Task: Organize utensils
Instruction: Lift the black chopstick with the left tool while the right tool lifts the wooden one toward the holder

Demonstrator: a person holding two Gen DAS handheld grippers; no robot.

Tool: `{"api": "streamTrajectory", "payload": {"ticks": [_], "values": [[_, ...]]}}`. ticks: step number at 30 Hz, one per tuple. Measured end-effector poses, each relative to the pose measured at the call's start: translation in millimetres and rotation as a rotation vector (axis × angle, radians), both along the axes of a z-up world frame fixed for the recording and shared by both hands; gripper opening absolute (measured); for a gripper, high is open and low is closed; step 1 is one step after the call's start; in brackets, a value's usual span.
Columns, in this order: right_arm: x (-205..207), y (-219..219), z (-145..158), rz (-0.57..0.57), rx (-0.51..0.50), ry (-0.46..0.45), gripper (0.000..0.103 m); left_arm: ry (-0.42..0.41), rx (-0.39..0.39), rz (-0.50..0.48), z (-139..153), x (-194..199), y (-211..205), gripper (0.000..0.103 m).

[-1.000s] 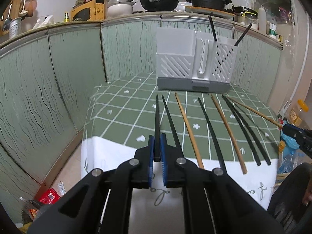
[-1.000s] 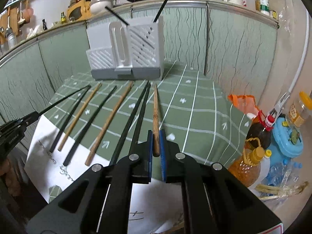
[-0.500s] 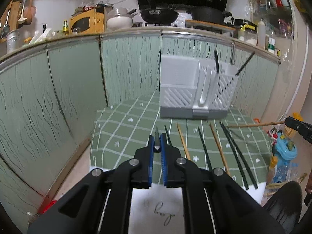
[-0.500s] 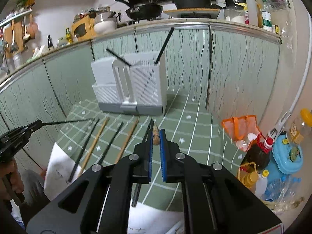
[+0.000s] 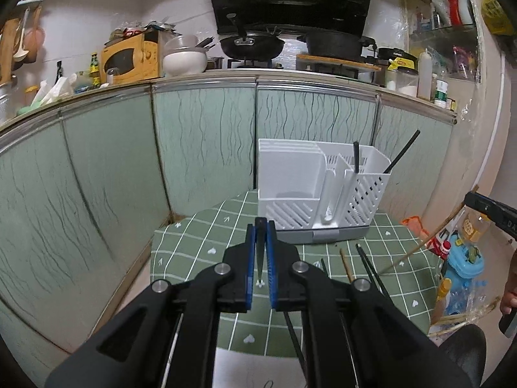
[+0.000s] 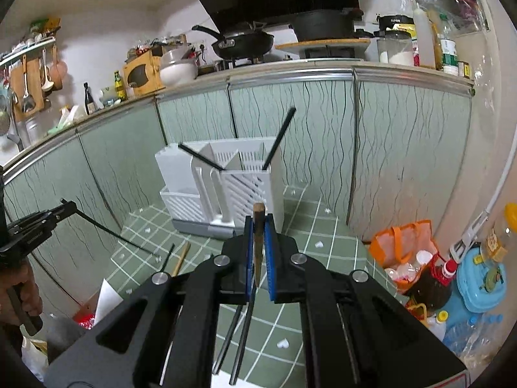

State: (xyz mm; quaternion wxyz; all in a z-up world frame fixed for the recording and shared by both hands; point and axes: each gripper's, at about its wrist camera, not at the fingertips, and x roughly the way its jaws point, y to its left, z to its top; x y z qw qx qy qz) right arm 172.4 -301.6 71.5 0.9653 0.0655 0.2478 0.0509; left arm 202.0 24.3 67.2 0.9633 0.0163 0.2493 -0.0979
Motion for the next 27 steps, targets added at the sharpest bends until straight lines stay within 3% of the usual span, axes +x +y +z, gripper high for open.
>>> {"api": "streamTrajectory", "payload": {"ticks": [10, 15, 27], "values": [[14, 1, 17, 0.020, -0.002, -0.010, 0.007, 0.012, -0.001, -0.055, 17, 18, -9, 0.008], [18, -1, 29, 0.036, 0.002, -0.014, 0.006, 0.037, -0.040, -0.094, 27, 26, -9, 0.008], [34, -8, 80, 0.115, -0.006, -0.016, 0.007, 0.014, -0.034, -0.259, 80, 41, -39, 0.008]]}}
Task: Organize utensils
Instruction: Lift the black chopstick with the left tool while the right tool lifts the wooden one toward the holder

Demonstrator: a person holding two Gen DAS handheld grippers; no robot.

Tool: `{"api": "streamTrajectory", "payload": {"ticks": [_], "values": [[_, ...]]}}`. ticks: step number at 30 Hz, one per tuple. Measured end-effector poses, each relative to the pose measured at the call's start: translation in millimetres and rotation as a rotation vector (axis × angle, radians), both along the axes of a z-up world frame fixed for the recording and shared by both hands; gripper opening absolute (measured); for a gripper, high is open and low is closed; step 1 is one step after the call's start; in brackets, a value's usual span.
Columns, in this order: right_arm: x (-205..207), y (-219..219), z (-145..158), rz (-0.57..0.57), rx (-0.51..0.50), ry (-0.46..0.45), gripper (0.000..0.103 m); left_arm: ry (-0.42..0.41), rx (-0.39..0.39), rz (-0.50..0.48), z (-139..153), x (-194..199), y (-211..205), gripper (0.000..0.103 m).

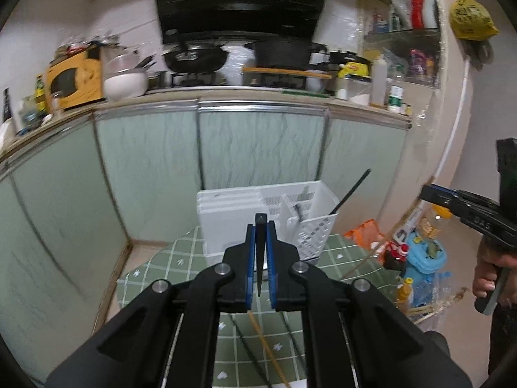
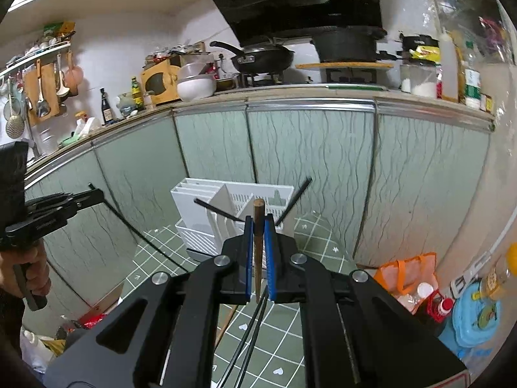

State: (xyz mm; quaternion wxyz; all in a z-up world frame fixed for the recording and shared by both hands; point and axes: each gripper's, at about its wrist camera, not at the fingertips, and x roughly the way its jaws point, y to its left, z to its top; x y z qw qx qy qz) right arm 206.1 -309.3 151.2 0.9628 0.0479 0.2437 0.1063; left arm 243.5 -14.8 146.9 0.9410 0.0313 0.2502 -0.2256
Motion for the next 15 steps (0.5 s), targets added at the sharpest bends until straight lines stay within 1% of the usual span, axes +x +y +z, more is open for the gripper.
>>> {"api": "streamTrajectory", "payload": {"ticks": [3, 7, 12, 15], "values": [[5, 2, 15, 0.015, -0.022, -0.011, 0.007, 0.008, -0.021, -0.064, 15, 6, -11, 0.008], [13, 2, 39, 0.044, -0.018, -0.025, 0.006, 0.001, -0.037, -0.135, 35, 13, -26, 0.008], [29, -2, 63, 0.071, -0.007, -0.048, 0.006, -0.012, -0.057, -0.197, 54, 27, -44, 0.008], [40, -7, 75, 0.081, 0.010, -0.059, 0.006, -0.016, -0.075, -0.217, 64, 38, -52, 0.008]]}}
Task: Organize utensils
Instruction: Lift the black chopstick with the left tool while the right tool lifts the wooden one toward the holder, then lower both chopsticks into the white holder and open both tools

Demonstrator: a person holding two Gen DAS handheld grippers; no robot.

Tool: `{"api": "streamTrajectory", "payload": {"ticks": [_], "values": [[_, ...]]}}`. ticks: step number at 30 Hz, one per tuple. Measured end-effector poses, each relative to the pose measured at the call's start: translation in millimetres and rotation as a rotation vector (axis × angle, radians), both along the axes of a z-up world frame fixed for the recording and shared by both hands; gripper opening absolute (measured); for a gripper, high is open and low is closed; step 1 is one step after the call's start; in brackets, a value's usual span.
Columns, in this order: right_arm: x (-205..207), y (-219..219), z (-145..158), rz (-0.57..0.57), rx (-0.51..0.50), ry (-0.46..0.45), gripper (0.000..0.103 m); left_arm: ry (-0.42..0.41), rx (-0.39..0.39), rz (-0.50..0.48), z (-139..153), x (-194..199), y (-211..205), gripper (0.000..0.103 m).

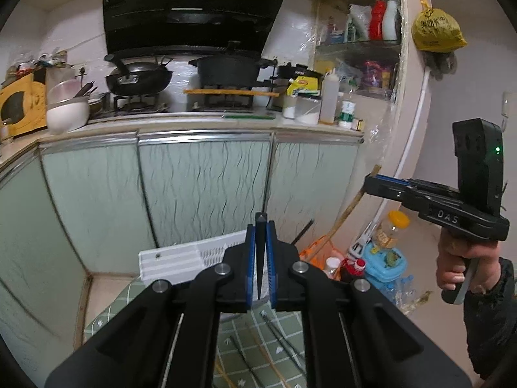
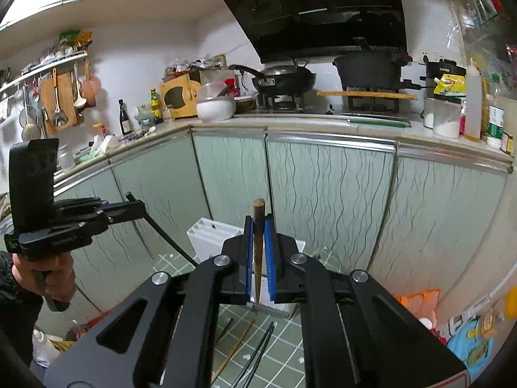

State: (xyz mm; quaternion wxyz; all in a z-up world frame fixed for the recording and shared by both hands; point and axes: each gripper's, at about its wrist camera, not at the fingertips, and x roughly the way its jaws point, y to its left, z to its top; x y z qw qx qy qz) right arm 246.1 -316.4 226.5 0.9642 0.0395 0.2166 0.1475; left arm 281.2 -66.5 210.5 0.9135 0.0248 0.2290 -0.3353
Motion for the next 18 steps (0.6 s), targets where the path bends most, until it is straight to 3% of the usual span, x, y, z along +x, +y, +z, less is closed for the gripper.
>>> {"api": "streamTrajectory", "payload": {"ticks": [8, 18], "values": [[42, -14, 13, 0.007, 0.006, -0.010, 0.006, -0.009, -0.015, -0.024, 12, 42, -21, 0.008], [93, -25, -35, 0.023, 0.008, 0.036, 0.006, 0.043, 0.011, -0.023, -27, 93, -34, 0.008]]}}
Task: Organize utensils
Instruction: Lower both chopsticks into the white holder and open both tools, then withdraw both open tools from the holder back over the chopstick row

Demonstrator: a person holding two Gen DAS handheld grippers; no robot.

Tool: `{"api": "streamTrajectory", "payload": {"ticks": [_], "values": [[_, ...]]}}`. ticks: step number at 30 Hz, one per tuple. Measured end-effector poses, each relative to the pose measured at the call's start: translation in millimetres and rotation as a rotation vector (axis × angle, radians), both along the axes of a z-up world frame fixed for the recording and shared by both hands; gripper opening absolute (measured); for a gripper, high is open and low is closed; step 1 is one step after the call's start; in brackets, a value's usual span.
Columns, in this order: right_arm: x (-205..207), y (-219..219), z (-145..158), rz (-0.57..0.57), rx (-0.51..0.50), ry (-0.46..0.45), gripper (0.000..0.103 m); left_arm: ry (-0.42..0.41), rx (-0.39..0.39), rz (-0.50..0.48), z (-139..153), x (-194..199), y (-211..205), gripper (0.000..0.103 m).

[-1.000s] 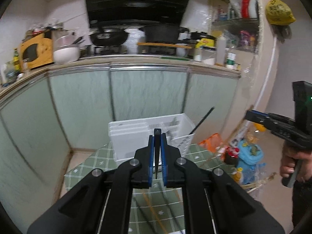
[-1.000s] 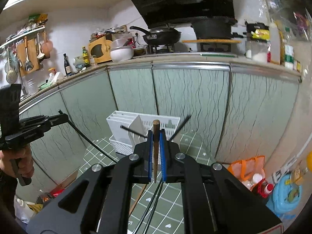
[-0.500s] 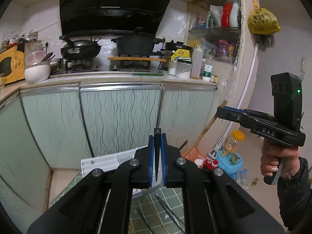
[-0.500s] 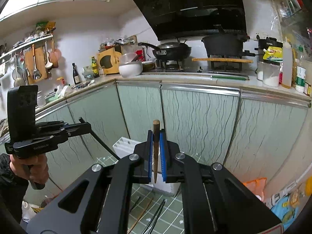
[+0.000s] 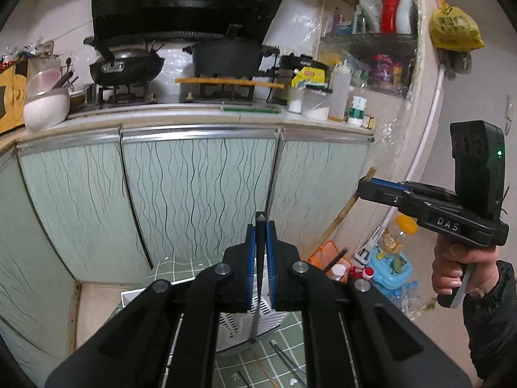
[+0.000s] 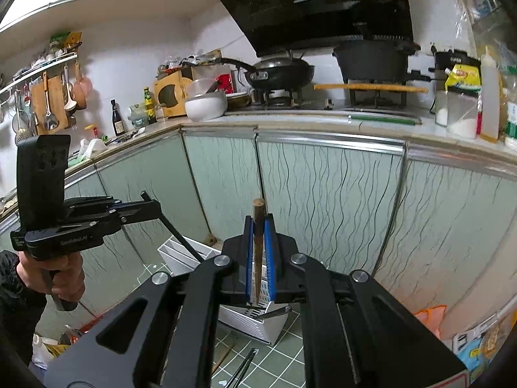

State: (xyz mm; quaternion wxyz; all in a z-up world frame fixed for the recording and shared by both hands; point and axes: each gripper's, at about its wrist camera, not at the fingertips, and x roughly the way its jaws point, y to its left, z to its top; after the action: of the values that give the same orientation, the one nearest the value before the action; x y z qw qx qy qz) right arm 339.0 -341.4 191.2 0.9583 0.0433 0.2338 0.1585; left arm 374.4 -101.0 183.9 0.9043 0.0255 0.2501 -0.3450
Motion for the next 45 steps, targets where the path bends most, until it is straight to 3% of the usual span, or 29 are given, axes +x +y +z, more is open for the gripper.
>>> {"api": "streamTrajectory", "payload": {"ticks": [14, 16, 17, 18, 19, 20, 21, 23, 32, 45], "values": [[23, 1, -45, 0.027, -0.028, 0.035, 0.007, 0.011, 0.027, -0.017, -42, 20, -6, 0.008], [21, 1, -46, 0.028, -0.043, 0.030, 0.012, -0.002, 0.038, -0.006, -44, 19, -7, 0.008], [20, 1, -46, 0.026, -0.048, 0.026, 0.024, -0.009, 0.042, 0.002, -43, 19, -6, 0.015], [17, 1, -45, 0.016, -0.051, 0.016, 0.051, -0.018, 0.048, 0.015, -42, 18, -5, 0.022], [14, 0, -44, 0.005, -0.054, 0.003, 0.076, -0.026, 0.055, 0.032, -42, 16, -5, 0.054], [11, -1, -42, 0.005, -0.056, -0.008, 0.078, -0.034, 0.059, 0.046, -41, 15, -4, 0.087], [9, -1, -41, 0.007, -0.057, -0.008, 0.079, -0.081, 0.051, 0.080, -37, 11, 0, 0.091], [6, -3, -39, -0.006, -0.057, -0.012, 0.094, -0.111, 0.040, 0.088, -33, 5, 4, 0.094], [-15, 0, -35, -0.024, -0.078, -0.018, 0.095, -0.129, 0.062, 0.161, -24, -13, 18, 0.099], [-77, 12, -41, -0.032, -0.076, -0.016, 0.095, -0.148, 0.093, 0.240, -28, -78, 36, 0.099]]}}
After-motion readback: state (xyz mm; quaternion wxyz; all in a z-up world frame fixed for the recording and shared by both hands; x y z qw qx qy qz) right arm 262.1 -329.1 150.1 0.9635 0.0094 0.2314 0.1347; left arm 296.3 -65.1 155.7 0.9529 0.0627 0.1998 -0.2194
